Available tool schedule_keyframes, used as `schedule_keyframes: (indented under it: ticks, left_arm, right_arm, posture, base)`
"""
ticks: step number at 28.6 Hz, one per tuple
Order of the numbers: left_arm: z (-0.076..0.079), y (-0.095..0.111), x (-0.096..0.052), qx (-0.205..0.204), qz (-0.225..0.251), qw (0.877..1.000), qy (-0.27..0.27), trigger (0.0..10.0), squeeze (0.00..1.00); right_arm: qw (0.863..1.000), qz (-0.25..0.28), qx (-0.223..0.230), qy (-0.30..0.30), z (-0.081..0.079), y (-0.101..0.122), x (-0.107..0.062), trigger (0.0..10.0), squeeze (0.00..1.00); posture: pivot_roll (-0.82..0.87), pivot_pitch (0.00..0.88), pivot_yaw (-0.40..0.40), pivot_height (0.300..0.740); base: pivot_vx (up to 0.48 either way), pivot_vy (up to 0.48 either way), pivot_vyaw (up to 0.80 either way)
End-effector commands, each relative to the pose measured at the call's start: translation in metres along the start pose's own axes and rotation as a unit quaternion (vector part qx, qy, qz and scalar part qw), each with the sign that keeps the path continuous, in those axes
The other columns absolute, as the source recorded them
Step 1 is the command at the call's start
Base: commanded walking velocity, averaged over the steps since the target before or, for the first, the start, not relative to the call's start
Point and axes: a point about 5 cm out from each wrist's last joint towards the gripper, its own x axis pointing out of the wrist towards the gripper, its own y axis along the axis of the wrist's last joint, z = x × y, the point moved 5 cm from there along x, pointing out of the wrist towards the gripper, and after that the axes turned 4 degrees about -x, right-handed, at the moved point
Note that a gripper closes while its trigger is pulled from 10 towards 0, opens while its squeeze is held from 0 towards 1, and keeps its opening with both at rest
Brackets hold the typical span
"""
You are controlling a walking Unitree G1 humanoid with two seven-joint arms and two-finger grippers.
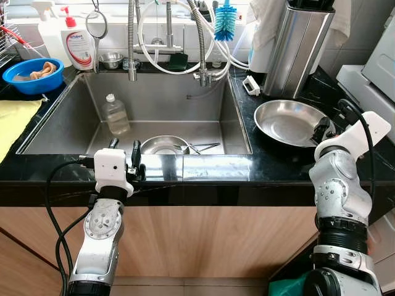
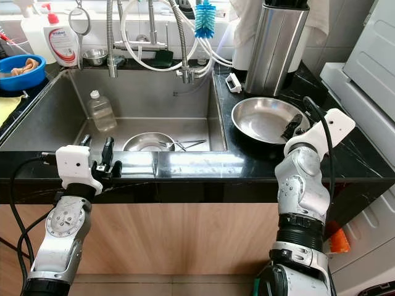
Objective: Kitchen organization
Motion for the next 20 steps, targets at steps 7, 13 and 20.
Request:
schedule_keyframes:
  ticks: [7, 13, 20]
  left_arm:
    - [-0.003, -0.01, -0.004, 0.005, -0.026, 1.0, 0.003, 10.0, 0.0]
    - [-0.004, -0.01, -0.004, 0.006, -0.026, 1.0, 0.004, 10.0, 0.0]
    - [-0.003, -0.01, -0.004, 0.006, -0.025, 1.0, 0.001, 10.0, 0.0]
  right_arm:
    - [1.0, -0.016, 0.011, 0.006, -0.008, -0.001, 0.002, 10.0, 0.0]
    - [0.999, -0.035, 0.003, 0.011, -0.012, -0.007, 0.004, 10.0, 0.0]
    - [0.999, -0.047, -0.011, 0.003, -0.009, -0.012, 0.004, 2.0, 0.0]
  posture:
    - [-0.07, 0.006, -0.03, 0.706]
    - [-0.07, 0.007, -0.03, 0.706]
    - [-0.07, 0.0, -0.026, 0.706]
  base:
    - [0.0, 0.0, 0.0]
    - [0.0, 0.0, 0.0]
    - [0.0, 0.0, 0.0]
